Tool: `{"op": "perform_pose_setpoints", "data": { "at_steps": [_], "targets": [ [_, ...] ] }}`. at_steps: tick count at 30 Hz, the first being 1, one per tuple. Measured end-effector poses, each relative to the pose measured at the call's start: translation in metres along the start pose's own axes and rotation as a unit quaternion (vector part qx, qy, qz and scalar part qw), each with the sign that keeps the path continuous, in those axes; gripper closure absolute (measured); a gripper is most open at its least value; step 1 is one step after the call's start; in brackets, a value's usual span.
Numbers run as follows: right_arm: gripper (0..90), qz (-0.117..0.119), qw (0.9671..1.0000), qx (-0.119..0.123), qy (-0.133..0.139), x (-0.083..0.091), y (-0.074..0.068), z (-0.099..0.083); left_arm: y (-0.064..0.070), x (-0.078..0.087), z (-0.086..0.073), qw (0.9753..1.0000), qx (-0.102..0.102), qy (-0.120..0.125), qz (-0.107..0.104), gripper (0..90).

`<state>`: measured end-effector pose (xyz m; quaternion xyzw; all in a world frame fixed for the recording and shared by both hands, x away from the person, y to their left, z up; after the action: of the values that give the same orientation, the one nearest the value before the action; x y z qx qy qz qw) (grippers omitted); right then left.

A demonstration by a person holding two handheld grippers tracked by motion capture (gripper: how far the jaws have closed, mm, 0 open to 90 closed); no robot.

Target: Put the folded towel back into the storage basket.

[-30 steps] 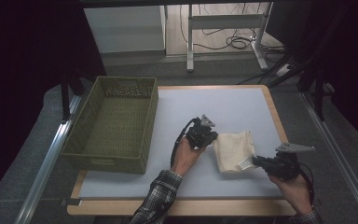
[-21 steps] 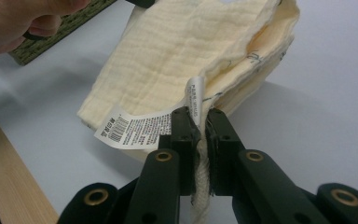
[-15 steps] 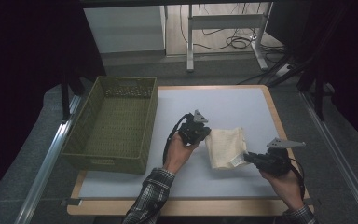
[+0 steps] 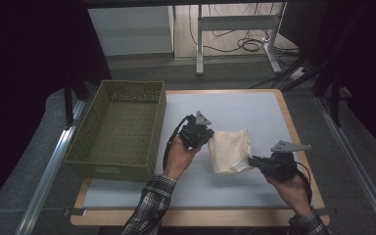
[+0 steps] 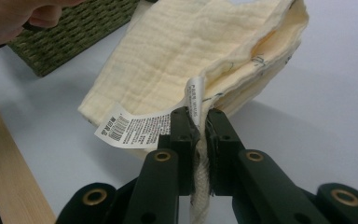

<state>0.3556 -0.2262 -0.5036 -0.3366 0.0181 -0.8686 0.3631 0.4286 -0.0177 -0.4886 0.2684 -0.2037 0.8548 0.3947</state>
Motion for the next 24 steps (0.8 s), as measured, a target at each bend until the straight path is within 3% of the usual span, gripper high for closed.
{"op": "perform_pose_setpoints", "data": {
  "at_steps": [24],
  "targets": [
    [82.8,0.038,0.9982,0.046,0.008,-0.042,-0.055,0.051,-0.051,0.063,-0.004,0.998,0.008,0.002,0.062,86.7]
  ]
}}
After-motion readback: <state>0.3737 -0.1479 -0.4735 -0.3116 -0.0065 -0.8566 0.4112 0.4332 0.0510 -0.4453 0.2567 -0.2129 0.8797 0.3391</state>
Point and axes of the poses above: each handheld gripper's, and its own axes: x roughly backward along the jaws, z roughly out of its top, y roughly to its right, the point moved 7 cm from there along -x, roughly forward along the jaws, and after that the axes turned 9 degrees about -x, right-handed, at the moved point
